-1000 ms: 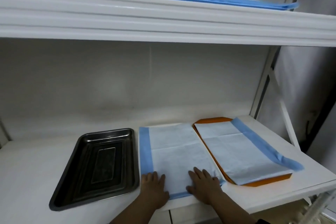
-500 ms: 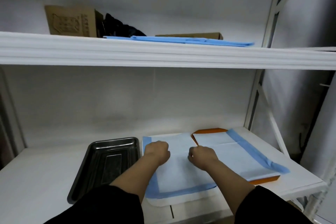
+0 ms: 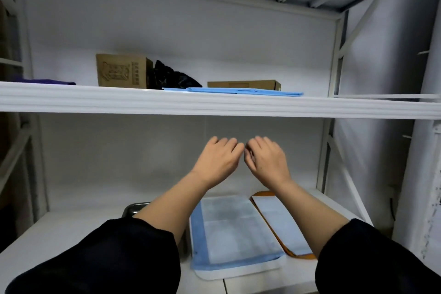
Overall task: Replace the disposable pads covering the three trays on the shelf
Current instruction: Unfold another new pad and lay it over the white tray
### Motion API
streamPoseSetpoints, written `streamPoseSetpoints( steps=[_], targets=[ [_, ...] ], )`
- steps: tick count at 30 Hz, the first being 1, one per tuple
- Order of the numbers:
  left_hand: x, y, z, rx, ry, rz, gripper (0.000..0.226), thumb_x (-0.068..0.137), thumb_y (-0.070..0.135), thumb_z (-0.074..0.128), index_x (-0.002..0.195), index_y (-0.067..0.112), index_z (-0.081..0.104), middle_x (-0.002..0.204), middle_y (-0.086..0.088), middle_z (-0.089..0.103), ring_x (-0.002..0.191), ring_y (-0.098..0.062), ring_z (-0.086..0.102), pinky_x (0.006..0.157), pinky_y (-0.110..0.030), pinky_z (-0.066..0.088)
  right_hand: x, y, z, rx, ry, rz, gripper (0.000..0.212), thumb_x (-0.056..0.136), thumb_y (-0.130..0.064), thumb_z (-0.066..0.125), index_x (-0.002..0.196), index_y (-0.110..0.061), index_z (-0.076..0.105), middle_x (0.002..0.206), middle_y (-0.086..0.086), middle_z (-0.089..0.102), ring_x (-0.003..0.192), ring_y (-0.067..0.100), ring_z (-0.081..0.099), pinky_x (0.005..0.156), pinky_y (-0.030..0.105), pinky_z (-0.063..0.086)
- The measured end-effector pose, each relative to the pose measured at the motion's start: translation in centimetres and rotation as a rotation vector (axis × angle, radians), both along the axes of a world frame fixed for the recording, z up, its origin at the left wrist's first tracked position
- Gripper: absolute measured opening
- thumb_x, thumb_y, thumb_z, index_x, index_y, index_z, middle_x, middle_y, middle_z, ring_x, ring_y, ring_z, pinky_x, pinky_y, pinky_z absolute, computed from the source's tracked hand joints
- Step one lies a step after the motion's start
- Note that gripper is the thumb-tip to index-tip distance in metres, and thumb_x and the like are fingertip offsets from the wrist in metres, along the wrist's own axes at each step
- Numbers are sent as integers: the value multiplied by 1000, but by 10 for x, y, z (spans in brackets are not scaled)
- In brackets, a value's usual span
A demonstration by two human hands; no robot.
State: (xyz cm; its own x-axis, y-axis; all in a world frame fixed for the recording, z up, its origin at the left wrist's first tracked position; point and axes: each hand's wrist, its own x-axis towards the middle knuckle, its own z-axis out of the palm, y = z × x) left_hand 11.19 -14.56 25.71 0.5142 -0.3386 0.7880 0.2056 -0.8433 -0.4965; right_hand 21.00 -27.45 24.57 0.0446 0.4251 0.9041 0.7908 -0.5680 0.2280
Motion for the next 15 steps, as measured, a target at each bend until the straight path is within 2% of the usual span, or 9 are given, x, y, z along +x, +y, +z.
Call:
streamPoseSetpoints(
  steps=[4, 9, 12, 15],
  targets=[
    [-11, -5, 31, 177, -228, -116, 20, 81, 14, 61, 83, 17, 41, 72, -3, 50, 64, -22, 49, 63, -33, 28, -10, -8, 39, 105, -151, 85, 16, 87, -27, 47, 83, -12, 51, 78, 7, 51, 70, 25, 47, 62, 33, 32],
    [-21, -7, 81, 229, -345, -144, 9, 78, 19, 53, 85, 15, 51, 82, -4, 58, 76, -23, 49, 72, -35, 30, -19, -16, 87, 239, -227, 131, 16, 86, -29, 47, 90, -13, 49, 83, 9, 54, 78, 23, 40, 68, 35, 29],
    [-29, -2, 110, 211, -358, -55, 17, 76, 26, 53, 86, 13, 57, 90, -6, 60, 81, -25, 52, 75, -35, 30, -18, -21, 115, 261, -224, 81, 18, 85, -30, 46, 91, -13, 51, 85, 8, 55, 80, 25, 45, 68, 35, 29],
    [-32, 7, 139, 93, -385, 45, 25, 78, 33, 46, 88, 13, 58, 91, -8, 58, 84, -24, 43, 74, -35, 27, -17, -22, 140, 207, -132, -22, 30, 85, -35, 41, 94, -11, 58, 91, 8, 57, 82, 30, 54, 69, 37, 36]
  ],
)
